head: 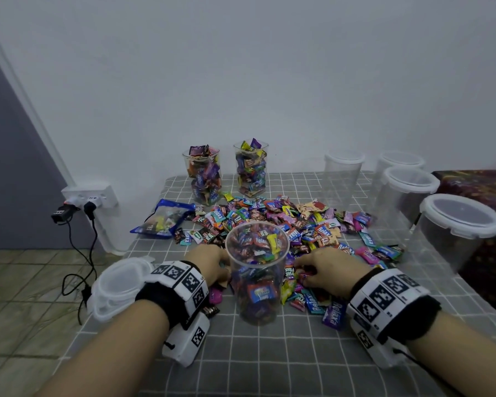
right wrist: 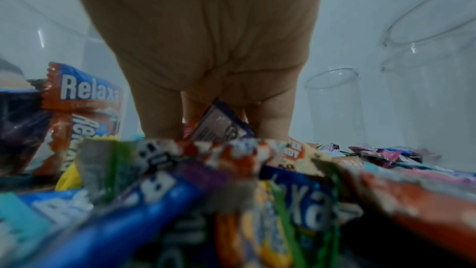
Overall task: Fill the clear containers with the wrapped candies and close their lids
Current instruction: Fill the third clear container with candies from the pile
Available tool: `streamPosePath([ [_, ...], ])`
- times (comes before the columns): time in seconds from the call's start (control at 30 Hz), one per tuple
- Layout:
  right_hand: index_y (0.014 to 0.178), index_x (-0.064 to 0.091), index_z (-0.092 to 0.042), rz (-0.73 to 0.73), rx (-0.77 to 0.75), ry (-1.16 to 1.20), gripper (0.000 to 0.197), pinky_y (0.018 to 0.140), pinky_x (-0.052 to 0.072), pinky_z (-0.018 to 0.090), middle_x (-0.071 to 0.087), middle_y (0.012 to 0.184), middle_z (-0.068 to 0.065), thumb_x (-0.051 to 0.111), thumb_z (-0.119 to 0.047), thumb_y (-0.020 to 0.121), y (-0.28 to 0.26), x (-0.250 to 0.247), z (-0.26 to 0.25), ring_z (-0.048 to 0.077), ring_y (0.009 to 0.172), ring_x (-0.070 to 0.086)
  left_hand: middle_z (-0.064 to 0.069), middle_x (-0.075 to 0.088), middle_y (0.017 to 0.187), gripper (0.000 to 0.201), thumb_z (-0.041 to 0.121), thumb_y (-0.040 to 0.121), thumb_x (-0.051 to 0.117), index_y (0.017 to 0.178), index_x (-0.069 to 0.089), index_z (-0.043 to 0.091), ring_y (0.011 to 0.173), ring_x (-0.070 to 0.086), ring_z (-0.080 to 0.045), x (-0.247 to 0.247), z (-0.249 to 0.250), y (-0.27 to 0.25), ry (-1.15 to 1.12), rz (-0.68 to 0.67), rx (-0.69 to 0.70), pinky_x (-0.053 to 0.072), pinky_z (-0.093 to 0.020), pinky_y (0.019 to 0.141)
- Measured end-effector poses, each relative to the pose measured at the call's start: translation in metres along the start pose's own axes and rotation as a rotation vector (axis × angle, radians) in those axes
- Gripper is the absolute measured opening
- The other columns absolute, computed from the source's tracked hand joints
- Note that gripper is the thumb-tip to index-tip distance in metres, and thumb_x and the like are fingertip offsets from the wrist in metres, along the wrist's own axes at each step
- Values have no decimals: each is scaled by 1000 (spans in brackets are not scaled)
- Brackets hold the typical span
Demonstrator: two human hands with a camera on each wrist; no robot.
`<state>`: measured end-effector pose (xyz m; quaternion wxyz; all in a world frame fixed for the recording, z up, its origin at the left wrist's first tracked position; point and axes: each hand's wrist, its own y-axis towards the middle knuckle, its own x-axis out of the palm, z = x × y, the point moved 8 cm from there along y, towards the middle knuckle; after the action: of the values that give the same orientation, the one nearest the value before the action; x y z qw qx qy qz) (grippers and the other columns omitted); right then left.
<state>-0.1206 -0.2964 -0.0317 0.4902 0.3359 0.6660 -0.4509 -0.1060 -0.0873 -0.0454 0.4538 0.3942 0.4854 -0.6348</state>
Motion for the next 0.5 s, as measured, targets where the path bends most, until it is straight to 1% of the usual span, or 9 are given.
streamPosePath([
  [0.07, 135, 48, -33, 24, -1, -2, 42, 95, 45, 33, 54, 130, 1, 53, -36, 93, 0, -2, 0, 20, 117, 52, 1, 67, 102, 17, 26, 85, 66, 101, 69, 22, 84, 55, -13, -1, 0, 0, -22, 17, 3, 46, -24, 74],
  [0.13, 134, 49, -33, 43, -1, -1, 40, 95, 45, 33, 55, 129, 1, 52, -37, 94, -1, -4, -1, 20, 116, 52, 2, 66, 96, 14, 23, 85, 66, 98, 70, 20, 79, 51, -11, -3, 0, -1, -55, 41, 2, 44, -23, 72],
  [0.2, 133, 51, -32, 58, -3, 0, 38, 95, 44, 31, 57, 128, 0, 51, -36, 95, -1, -6, -1, 20, 116, 53, 5, 61, 85, 9, 23, 87, 63, 92, 70, 19, 77, 50, -11, -8, 2, -3, -60, 87, 6, 42, -22, 71],
  [0.27, 132, 51, -31, 72, -7, 5, 37, 95, 44, 31, 57, 128, 0, 49, -36, 95, -1, -8, -1, 19, 116, 52, 7, 55, 79, 9, 22, 89, 60, 88, 69, 19, 80, 54, -13, -14, 4, -6, -58, 137, 9, 41, -22, 72],
  [0.3, 132, 52, -30, 80, -9, 11, 37, 96, 43, 31, 57, 128, 0, 49, -36, 96, -2, -9, -1, 19, 116, 51, 7, 55, 79, 9, 22, 89, 60, 86, 68, 19, 85, 57, -15, -16, 5, -8, -62, 149, 10, 42, -23, 73],
  [0.37, 132, 52, -30, 97, -14, 26, 37, 96, 42, 30, 57, 127, 0, 49, -35, 96, -2, -11, -2, 18, 116, 51, 4, 62, 83, 10, 22, 89, 60, 87, 69, 18, 92, 61, -18, -17, 7, -10, -77, 146, 13, 46, -26, 77],
  [0.43, 131, 53, -28, 116, -14, 37, 36, 94, 42, 30, 57, 125, 1, 48, -35, 96, -2, -13, -2, 18, 114, 52, -2, 68, 92, 10, 19, 89, 59, 86, 68, 17, 93, 62, -20, -17, 8, -12, -102, 142, 12, 49, -30, 81],
  [0.5, 131, 53, -27, 142, -5, 47, 36, 93, 43, 30, 57, 125, 1, 47, -35, 96, -4, -16, -2, 19, 114, 52, -3, 69, 92, 10, 14, 88, 59, 81, 66, 16, 91, 63, -21, -20, 6, -12, -165, 168, 5, 51, -32, 81],
])
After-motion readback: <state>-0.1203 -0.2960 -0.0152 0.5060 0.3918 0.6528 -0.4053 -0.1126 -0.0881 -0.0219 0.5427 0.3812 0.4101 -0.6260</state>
